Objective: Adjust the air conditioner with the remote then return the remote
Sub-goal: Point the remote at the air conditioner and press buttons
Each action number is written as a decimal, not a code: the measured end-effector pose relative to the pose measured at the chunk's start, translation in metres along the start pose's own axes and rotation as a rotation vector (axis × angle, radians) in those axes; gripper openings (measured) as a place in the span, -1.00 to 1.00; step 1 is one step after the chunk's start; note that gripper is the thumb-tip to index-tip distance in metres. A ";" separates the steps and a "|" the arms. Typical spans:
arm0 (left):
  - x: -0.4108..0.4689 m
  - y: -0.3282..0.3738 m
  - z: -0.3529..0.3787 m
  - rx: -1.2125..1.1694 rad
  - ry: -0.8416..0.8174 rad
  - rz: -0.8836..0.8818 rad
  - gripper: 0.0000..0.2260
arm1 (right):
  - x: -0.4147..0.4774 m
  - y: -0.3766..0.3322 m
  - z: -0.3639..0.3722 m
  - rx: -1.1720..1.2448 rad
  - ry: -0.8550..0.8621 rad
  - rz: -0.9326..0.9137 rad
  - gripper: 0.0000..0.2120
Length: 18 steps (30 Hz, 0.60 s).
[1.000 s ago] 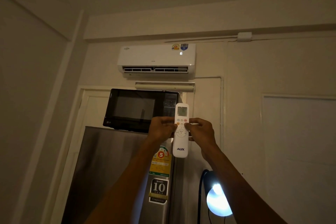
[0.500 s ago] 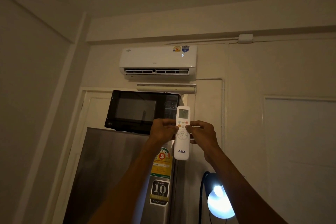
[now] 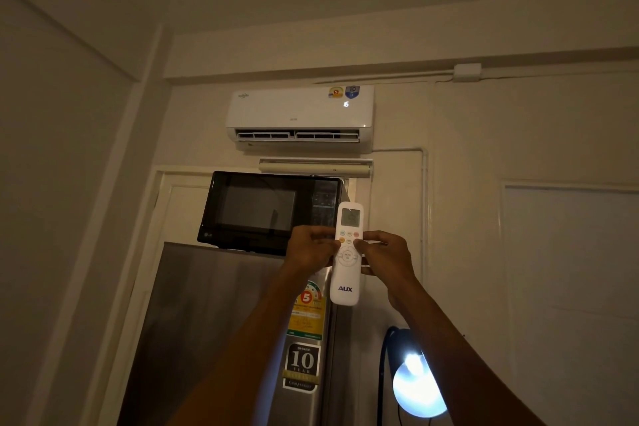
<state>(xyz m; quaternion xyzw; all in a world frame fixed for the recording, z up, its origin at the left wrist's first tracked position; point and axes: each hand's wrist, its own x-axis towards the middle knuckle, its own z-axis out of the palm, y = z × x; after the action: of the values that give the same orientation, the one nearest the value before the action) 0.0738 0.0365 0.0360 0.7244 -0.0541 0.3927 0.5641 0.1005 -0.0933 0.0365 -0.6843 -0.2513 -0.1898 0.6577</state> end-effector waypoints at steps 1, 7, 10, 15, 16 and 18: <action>0.000 -0.001 0.000 0.006 -0.001 0.004 -0.70 | 0.000 0.001 0.000 0.000 0.001 0.000 -0.68; 0.001 -0.002 0.002 0.006 0.003 0.002 -0.70 | 0.001 0.001 0.000 -0.004 -0.003 0.004 -0.67; 0.001 -0.002 0.002 0.003 0.005 0.002 -0.70 | 0.002 0.001 -0.001 -0.003 -0.008 0.001 -0.67; 0.001 -0.001 0.004 -0.003 0.010 0.001 -0.71 | 0.002 0.002 -0.002 0.003 -0.027 -0.007 -0.67; 0.001 -0.002 0.004 0.000 0.011 0.004 -0.71 | 0.002 0.002 -0.003 0.004 -0.030 -0.008 -0.67; 0.000 -0.003 0.004 0.003 0.014 0.011 -0.70 | 0.002 0.003 -0.003 0.003 -0.033 -0.007 -0.67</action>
<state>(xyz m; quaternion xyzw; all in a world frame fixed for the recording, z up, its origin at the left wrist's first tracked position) 0.0776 0.0341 0.0341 0.7222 -0.0534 0.4009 0.5611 0.1041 -0.0962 0.0360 -0.6853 -0.2648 -0.1807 0.6539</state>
